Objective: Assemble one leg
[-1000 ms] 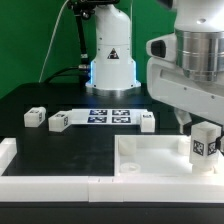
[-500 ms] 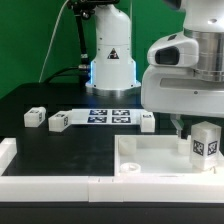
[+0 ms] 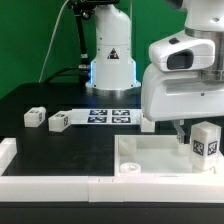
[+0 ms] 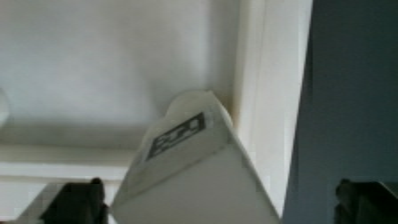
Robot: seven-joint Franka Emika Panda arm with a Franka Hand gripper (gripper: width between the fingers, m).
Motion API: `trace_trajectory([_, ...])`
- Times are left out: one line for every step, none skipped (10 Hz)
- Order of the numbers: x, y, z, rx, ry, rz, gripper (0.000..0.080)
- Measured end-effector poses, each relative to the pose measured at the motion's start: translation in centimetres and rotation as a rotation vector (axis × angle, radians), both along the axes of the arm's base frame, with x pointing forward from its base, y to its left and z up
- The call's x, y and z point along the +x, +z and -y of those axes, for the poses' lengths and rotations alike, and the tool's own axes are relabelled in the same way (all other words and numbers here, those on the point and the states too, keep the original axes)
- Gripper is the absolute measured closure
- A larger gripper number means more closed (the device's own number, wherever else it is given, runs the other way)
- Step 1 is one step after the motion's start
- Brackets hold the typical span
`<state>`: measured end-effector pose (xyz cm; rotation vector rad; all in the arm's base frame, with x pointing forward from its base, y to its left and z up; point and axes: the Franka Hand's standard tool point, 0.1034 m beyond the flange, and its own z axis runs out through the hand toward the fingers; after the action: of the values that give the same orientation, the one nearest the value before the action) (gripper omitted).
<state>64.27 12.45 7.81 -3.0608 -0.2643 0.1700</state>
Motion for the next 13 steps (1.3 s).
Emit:
trace_trajectory([0.01,-0.01,0.11,0.001,0.069,0.004,0.0150])
trace_trajectory([0.04,0.00,0.28,0.009,0.150,0.009,0.0150])
trace_trajectory([0.07,0.02,0.43,0.010,0.161,0.011,0.0150])
trace_trajectory([0.05,-0.04,0.46,0.010,0.168,0.010,0.0262])
trace_trajectory([0.05,-0.04,0.46,0.010,0.168,0.010,0.0262])
trace_trajectory([0.05,-0.05,0.48,0.010,0.167,0.010,0.0439])
trace_trajectory([0.05,-0.05,0.48,0.010,0.167,0.010,0.0509])
trace_trajectory([0.05,-0.06,0.47,0.007,0.134,0.008,0.0509])
trace_trajectory([0.05,-0.06,0.45,0.006,0.113,0.007,0.0509])
trace_trajectory([0.05,-0.06,0.45,-0.007,-0.001,0.001,0.0509])
trace_trajectory([0.06,-0.08,0.45,-0.023,-0.139,-0.005,0.0509])
trace_trajectory([0.12,-0.14,0.48,-0.036,-0.278,-0.008,0.0509])
trace_trajectory([0.15,-0.20,0.57,-0.041,-0.425,-0.013,0.0509])
